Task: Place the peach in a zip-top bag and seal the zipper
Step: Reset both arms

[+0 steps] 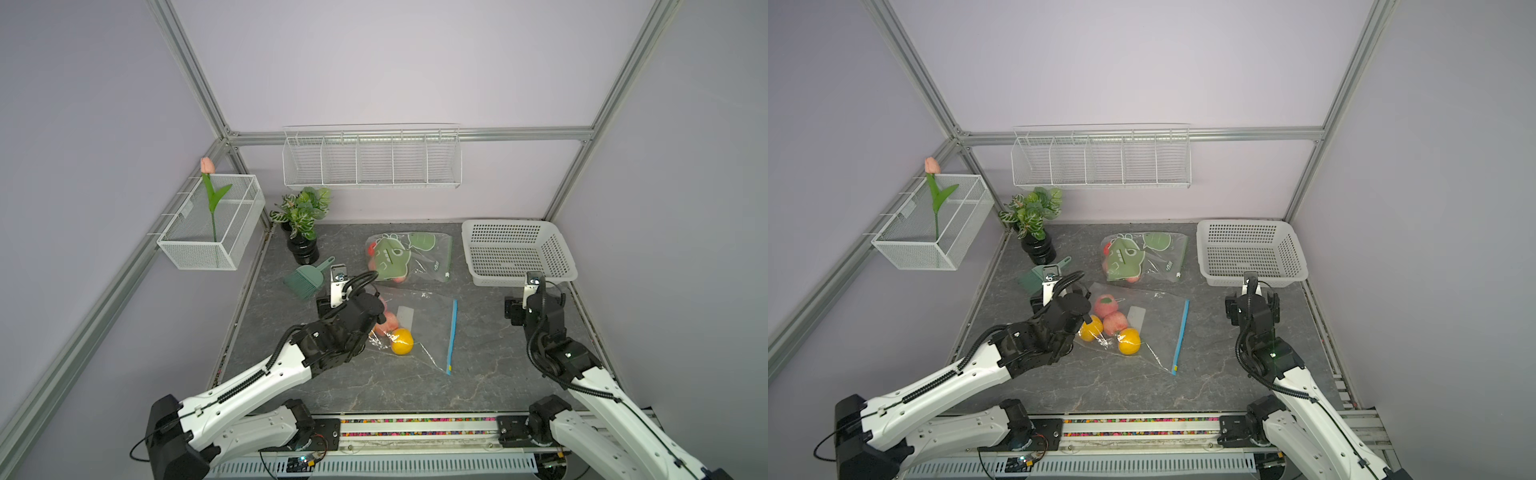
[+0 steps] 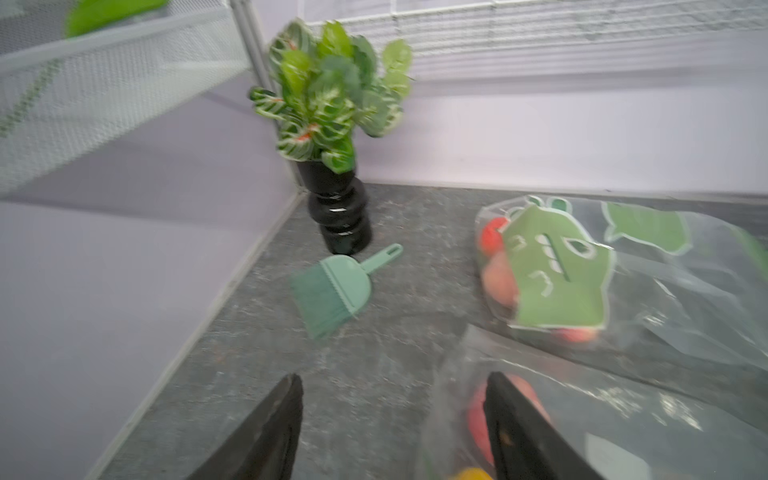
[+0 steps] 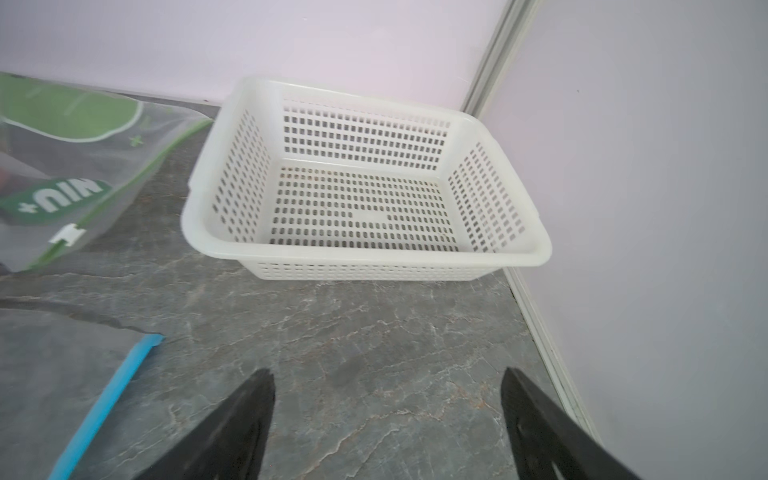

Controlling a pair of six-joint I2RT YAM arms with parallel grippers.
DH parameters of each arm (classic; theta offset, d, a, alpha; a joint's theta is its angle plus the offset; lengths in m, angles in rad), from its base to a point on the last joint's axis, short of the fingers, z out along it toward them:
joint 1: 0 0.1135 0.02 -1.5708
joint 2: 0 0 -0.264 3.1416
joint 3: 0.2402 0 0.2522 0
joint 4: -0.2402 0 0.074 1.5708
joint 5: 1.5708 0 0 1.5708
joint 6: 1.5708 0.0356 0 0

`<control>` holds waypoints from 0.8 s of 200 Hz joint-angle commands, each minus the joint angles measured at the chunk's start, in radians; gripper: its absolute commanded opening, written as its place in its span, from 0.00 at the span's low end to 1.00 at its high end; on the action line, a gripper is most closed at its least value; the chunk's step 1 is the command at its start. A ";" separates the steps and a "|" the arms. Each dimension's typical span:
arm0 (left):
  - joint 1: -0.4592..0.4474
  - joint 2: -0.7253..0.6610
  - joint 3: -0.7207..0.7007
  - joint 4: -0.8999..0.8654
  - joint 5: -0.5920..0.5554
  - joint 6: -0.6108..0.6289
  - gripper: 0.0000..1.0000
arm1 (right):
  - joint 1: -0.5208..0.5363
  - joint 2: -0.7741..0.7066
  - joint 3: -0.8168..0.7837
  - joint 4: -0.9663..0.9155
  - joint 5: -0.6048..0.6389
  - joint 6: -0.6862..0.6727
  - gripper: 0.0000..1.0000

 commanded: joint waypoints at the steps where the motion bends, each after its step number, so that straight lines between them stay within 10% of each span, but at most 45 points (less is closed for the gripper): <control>1: 0.073 -0.091 -0.089 0.157 -0.100 0.176 0.71 | -0.015 0.004 -0.037 0.063 0.122 0.043 0.89; 61: 0.343 -0.261 -0.367 0.546 0.130 0.367 0.72 | -0.103 0.068 -0.123 0.151 0.037 0.078 0.90; 120: 0.583 -0.096 -0.457 0.749 0.344 0.356 0.99 | -0.231 0.145 -0.225 0.389 -0.208 0.042 0.97; 160: 0.688 0.014 -0.494 0.901 0.516 0.361 1.00 | -0.312 0.209 -0.307 0.649 -0.380 0.023 0.99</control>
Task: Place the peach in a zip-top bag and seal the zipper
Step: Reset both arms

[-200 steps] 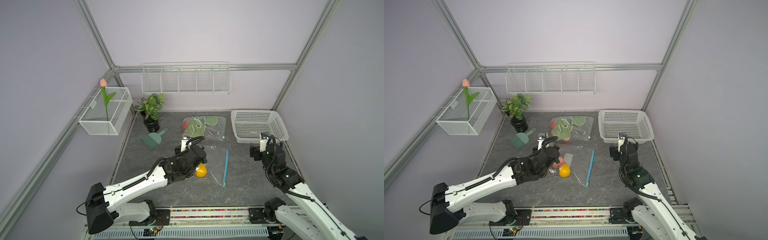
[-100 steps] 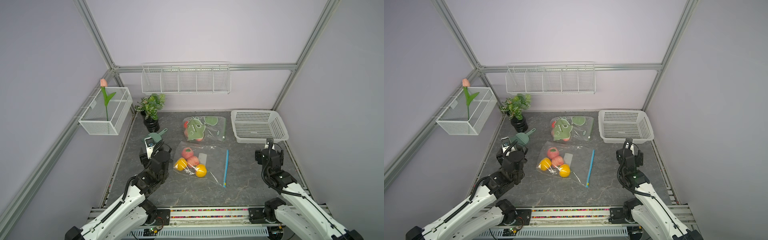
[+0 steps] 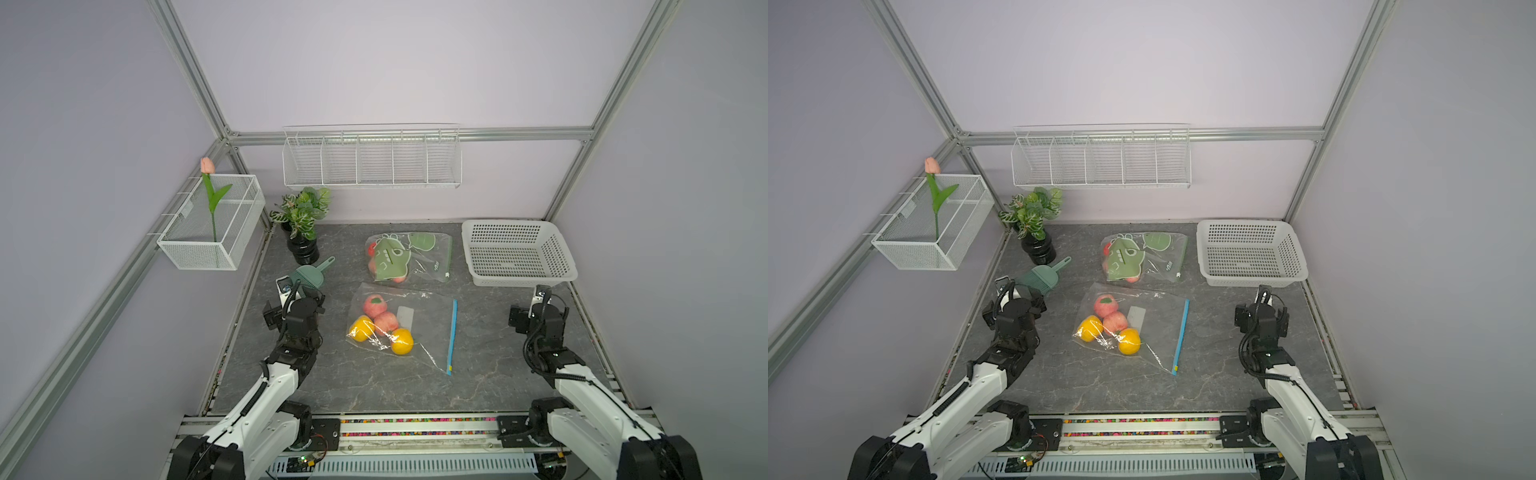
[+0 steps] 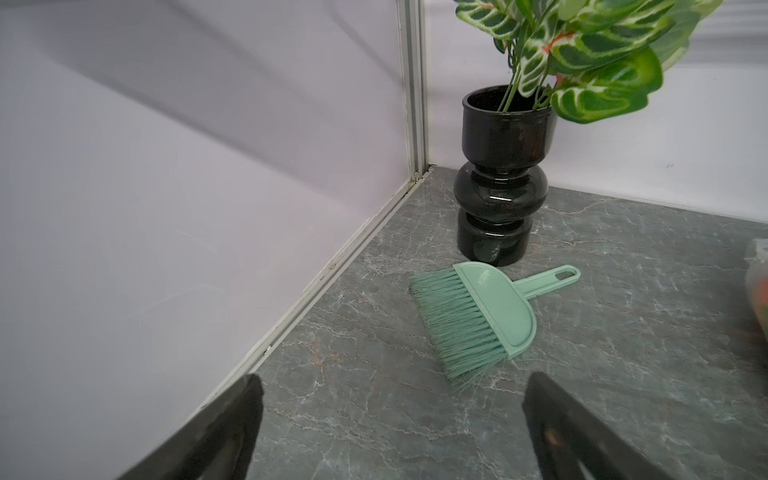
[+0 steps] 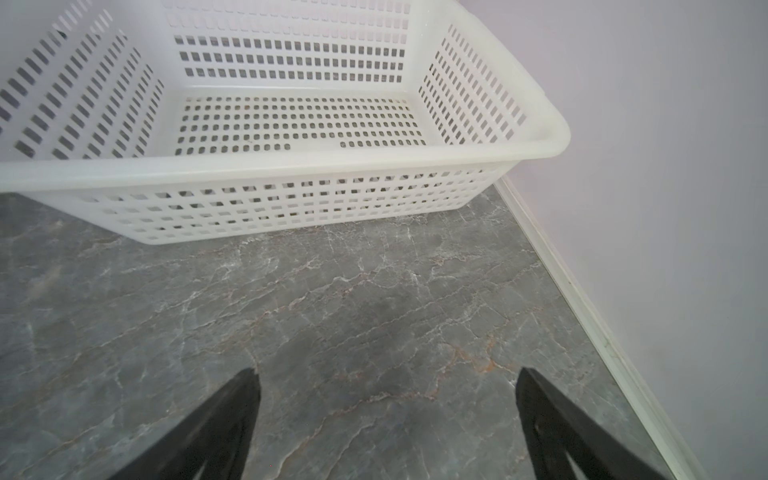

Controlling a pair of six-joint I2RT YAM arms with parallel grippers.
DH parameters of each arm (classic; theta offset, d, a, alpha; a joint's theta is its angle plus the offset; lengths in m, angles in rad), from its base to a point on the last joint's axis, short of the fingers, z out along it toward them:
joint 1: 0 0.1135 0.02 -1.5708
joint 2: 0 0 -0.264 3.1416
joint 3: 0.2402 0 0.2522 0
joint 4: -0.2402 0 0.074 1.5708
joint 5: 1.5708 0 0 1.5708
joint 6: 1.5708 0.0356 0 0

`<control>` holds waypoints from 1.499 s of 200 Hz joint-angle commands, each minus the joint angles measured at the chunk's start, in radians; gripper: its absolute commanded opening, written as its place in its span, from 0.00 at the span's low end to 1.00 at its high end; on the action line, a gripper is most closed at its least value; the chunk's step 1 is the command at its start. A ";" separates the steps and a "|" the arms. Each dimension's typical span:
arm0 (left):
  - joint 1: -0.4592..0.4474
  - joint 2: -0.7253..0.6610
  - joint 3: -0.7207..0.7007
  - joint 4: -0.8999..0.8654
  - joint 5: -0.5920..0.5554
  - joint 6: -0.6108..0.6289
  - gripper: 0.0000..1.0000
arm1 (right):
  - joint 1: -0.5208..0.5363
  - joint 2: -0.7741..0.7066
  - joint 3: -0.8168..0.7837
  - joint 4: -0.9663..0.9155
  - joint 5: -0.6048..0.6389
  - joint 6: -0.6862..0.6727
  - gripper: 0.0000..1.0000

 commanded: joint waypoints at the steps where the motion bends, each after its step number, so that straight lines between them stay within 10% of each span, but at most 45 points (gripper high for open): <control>1: 0.040 0.053 -0.025 0.163 0.141 0.017 1.00 | -0.032 0.044 -0.047 0.243 -0.148 -0.010 0.99; 53: 0.095 0.245 -0.056 0.404 0.366 0.095 1.00 | -0.064 0.217 -0.052 0.513 -0.271 -0.056 0.98; 177: 0.130 0.554 -0.030 0.677 0.498 0.154 1.00 | -0.124 0.626 -0.022 0.931 -0.388 -0.075 0.98; 300: 0.165 0.569 0.070 0.509 0.431 0.075 1.00 | -0.112 0.609 0.101 0.670 -0.326 -0.067 0.89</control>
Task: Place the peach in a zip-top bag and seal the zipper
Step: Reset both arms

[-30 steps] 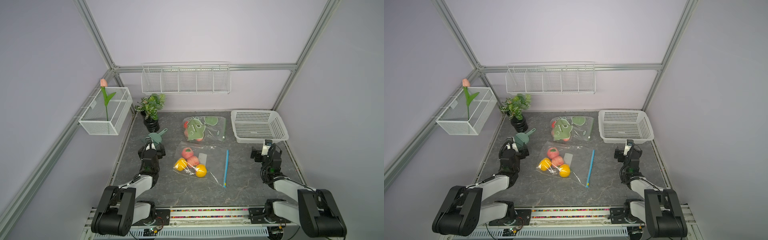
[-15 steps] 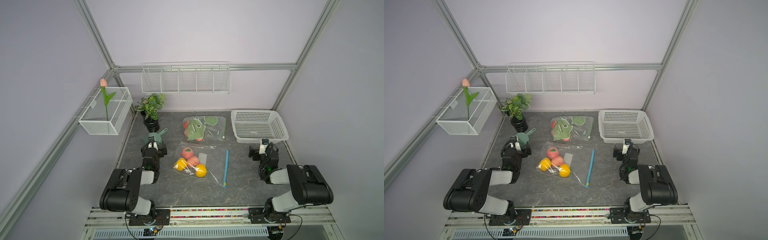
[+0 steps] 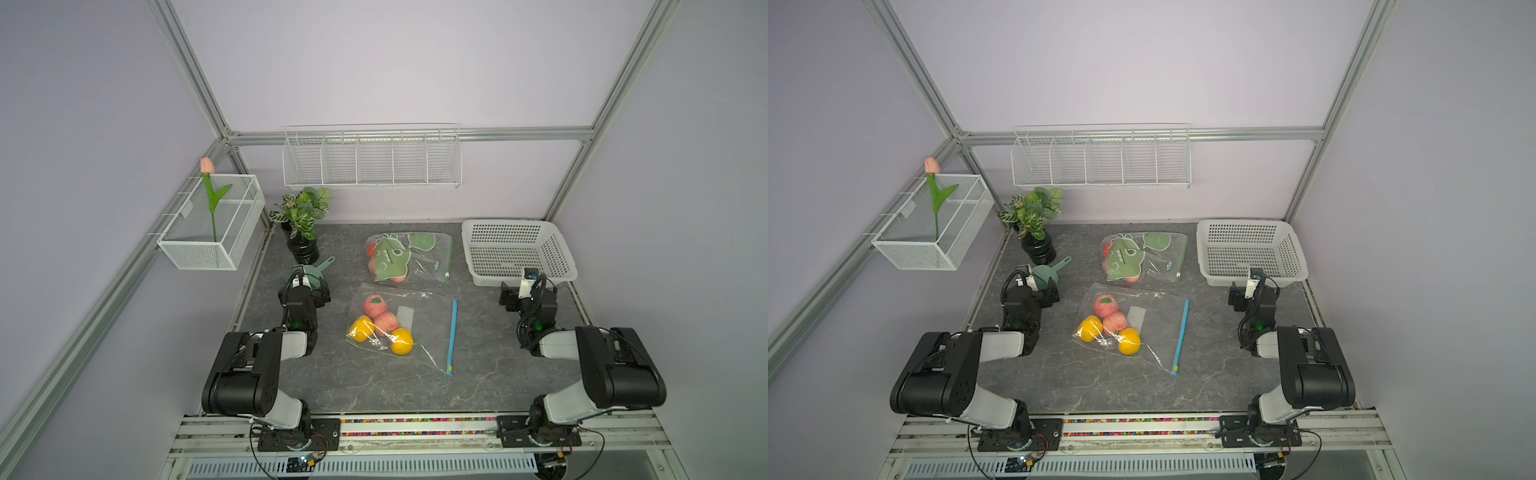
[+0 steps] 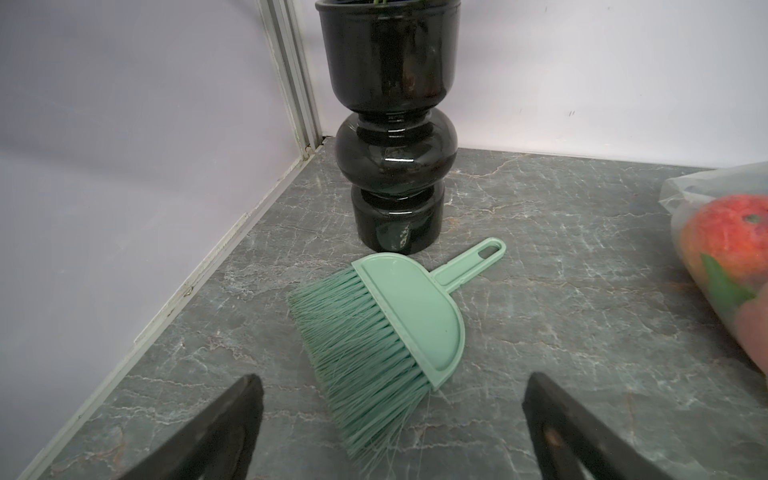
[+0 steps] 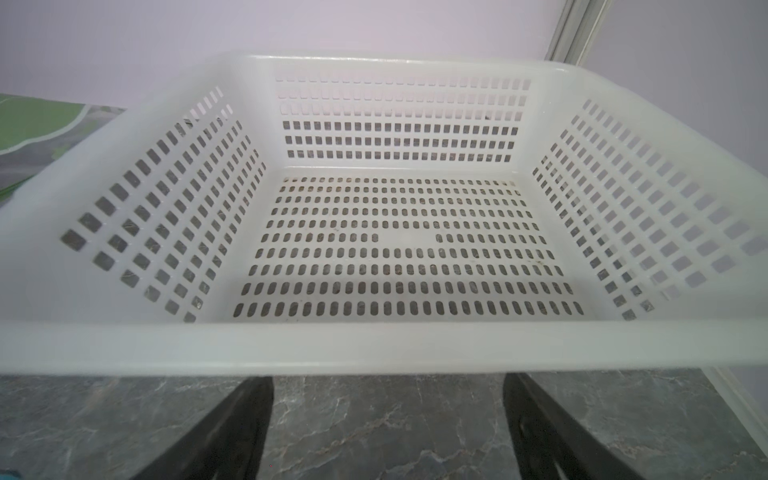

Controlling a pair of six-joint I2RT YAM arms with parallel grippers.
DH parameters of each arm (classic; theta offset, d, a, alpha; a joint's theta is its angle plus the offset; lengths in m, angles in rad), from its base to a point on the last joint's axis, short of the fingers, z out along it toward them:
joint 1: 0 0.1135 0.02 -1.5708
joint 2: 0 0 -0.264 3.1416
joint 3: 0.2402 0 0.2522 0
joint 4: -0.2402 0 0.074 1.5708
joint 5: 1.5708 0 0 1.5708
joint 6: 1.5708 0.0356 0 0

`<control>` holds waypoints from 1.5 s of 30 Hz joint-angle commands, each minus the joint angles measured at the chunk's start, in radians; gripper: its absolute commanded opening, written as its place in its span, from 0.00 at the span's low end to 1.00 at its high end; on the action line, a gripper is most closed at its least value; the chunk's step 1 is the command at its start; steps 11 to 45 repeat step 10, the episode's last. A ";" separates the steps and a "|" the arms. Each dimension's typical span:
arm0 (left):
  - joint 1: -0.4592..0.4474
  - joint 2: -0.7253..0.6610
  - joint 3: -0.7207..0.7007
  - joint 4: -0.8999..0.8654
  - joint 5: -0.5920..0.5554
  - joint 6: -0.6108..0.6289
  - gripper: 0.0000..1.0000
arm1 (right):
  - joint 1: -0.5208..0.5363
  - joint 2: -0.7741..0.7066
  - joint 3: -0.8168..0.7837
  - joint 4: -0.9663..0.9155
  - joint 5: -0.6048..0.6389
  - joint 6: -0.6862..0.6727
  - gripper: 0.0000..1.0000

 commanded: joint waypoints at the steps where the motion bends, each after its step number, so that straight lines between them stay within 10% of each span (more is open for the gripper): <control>1: 0.004 0.003 0.017 -0.010 -0.008 -0.009 1.00 | 0.005 -0.003 0.008 -0.010 0.022 0.007 0.89; 45: 0.004 0.003 0.016 -0.010 -0.008 -0.008 1.00 | 0.005 -0.001 0.010 -0.014 0.021 0.004 0.89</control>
